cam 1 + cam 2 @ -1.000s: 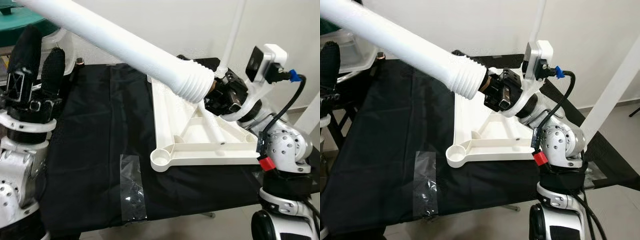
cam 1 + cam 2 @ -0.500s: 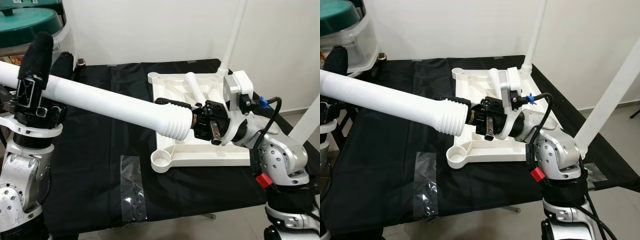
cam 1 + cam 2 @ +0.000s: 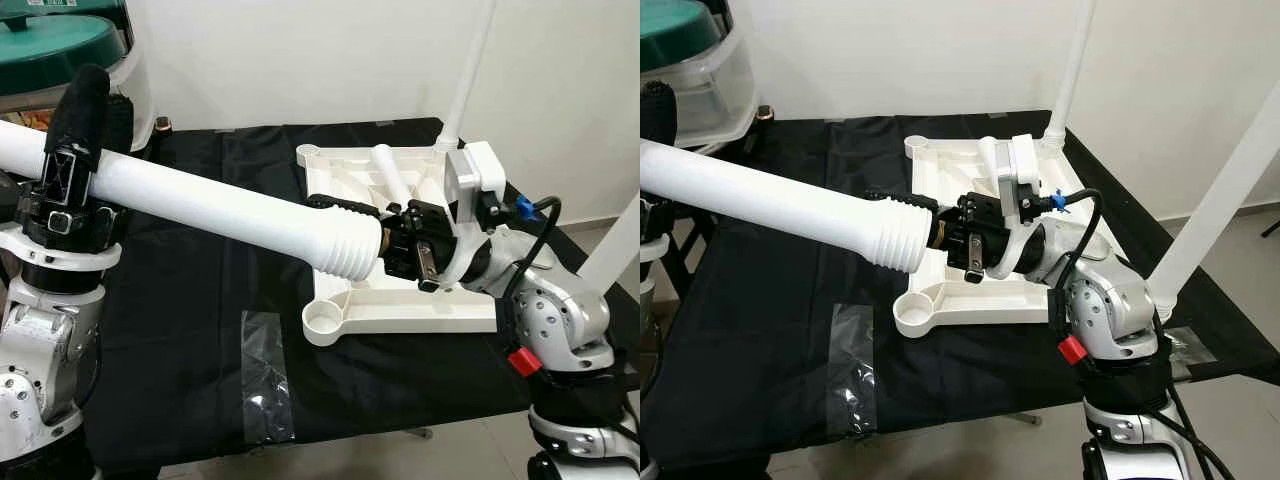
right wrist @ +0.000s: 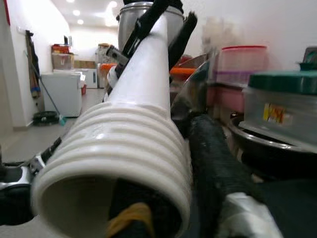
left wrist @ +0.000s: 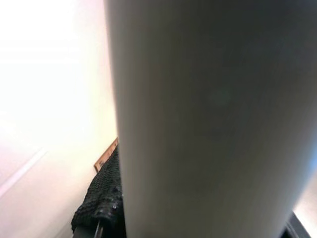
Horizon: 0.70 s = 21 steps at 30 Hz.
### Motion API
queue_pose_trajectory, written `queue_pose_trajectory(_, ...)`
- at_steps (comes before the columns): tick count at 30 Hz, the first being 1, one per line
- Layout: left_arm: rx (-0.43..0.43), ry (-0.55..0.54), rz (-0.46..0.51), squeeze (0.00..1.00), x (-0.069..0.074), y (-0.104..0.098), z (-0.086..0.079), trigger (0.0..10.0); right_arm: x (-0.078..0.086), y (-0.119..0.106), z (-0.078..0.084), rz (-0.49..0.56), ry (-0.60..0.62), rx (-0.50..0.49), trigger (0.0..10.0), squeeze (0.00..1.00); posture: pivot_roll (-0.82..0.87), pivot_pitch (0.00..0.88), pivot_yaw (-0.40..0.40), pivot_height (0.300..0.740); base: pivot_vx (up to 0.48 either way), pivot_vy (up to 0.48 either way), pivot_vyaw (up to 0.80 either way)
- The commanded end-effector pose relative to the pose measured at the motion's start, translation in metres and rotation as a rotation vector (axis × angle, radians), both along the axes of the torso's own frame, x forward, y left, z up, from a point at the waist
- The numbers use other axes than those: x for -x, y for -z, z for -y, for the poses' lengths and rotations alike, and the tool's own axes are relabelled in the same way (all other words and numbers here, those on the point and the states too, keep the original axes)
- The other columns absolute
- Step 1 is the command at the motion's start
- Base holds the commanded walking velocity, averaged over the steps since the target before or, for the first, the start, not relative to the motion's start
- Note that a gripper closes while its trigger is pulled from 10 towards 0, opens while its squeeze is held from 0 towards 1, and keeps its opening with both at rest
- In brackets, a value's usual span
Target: Building children table
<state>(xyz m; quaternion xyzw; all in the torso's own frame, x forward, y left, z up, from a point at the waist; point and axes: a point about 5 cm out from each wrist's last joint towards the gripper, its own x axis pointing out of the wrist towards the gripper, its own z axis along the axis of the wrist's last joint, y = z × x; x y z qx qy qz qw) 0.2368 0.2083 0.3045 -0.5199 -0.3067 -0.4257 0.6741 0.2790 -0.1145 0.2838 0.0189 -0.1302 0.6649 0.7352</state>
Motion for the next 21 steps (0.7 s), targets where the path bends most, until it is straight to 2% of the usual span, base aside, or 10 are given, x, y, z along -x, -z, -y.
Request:
queue_pose_trajectory(1,0.002,0.04,0.057,0.0,0.006,-0.01,0.005,0.0,-0.005,0.007,-0.001,-0.044,0.033,0.033,10.0,1.0,0.01,0.044,-0.003,0.74,0.0,0.0,0.0)
queue_pose_trajectory(6,0.023,0.023,0.067,0.0,0.004,-0.018,0.001,0.0,-0.007,0.012,0.002,-0.082,0.054,0.016,10.0,1.0,0.02,0.044,-0.002,0.74,0.0,0.0,0.0)
queue_pose_trajectory(8,0.057,-0.004,0.078,0.0,0.002,-0.027,-0.008,0.0,-0.004,0.021,0.013,-0.122,0.081,-0.003,10.0,1.0,0.01,0.045,0.006,0.74,0.0,0.0,0.0)
queue_pose_trajectory(12,0.07,-0.026,0.085,0.0,0.002,-0.031,-0.017,0.0,0.0,0.029,0.026,-0.148,0.108,-0.004,10.0,1.0,0.01,0.045,0.007,0.74,0.0,0.0,0.0)
queue_pose_trajectory(15,0.035,-0.078,0.106,0.0,0.005,-0.038,-0.033,0.0,0.011,0.038,0.046,-0.177,0.135,0.039,10.0,1.0,0.02,0.043,0.005,0.74,0.0,0.0,0.0)
queue_pose_trajectory(16,0.035,-0.078,0.106,0.0,0.005,-0.038,-0.033,0.0,0.011,0.038,0.046,-0.177,0.135,0.039,10.0,1.0,0.02,0.043,0.005,0.74,0.0,0.0,0.0)
queue_pose_trajectory(18,-0.009,-0.122,0.129,0.0,0.008,-0.047,-0.046,0.0,0.015,0.045,0.06,-0.19,0.187,0.087,10.0,1.0,0.01,0.04,0.005,0.74,0.0,0.0,0.0)
queue_pose_trajectory(21,-0.035,-0.142,0.135,0.0,0.009,-0.051,-0.052,0.0,0.015,0.046,0.065,-0.197,0.217,0.099,10.0,1.0,0.01,0.04,0.005,0.74,0.0,0.0,0.0)
